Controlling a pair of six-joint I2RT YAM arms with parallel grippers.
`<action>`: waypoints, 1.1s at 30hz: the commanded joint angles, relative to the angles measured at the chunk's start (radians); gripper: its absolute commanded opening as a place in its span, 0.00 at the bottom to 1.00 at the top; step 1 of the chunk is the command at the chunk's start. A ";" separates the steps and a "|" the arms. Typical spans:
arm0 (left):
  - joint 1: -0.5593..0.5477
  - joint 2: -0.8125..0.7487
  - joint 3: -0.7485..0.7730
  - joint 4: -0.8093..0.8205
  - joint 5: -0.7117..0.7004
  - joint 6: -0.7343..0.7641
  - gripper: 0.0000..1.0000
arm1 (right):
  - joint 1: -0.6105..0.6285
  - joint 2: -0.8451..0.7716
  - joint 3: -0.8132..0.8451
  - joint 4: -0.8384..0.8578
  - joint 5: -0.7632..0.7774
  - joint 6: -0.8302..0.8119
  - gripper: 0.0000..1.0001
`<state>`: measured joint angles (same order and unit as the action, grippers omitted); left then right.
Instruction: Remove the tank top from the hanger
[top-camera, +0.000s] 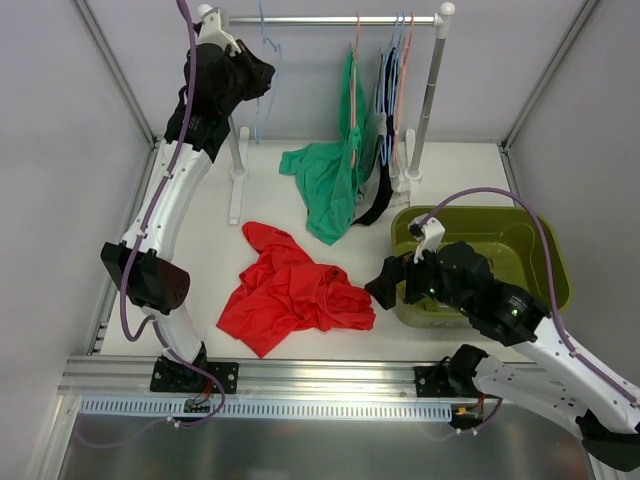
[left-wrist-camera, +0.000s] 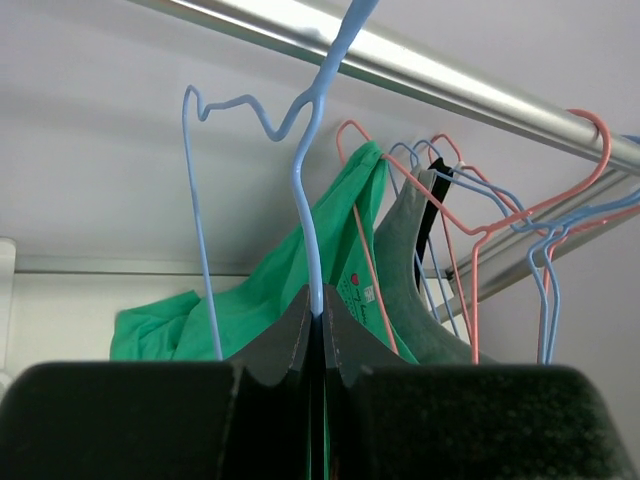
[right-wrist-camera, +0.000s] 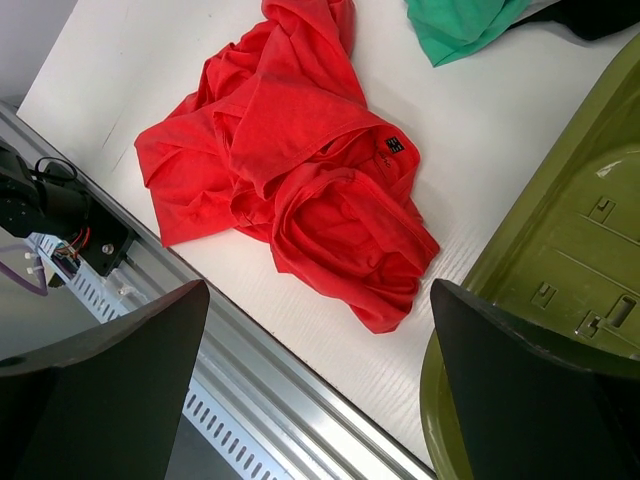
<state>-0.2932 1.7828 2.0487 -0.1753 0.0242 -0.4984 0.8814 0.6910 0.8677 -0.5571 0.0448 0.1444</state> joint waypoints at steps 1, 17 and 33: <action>0.008 -0.017 0.010 0.057 -0.010 0.026 0.00 | 0.004 0.005 0.031 0.014 0.001 -0.026 0.99; 0.029 -0.100 -0.190 0.120 -0.026 0.007 0.36 | 0.005 0.154 0.022 0.141 -0.140 -0.057 0.99; 0.028 -0.856 -0.884 0.066 -0.294 0.023 0.99 | 0.176 0.913 0.376 0.201 0.057 -0.255 0.99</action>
<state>-0.2672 1.0187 1.2858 -0.1055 -0.1833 -0.4561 1.0557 1.4864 1.1534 -0.3882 0.0490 -0.0238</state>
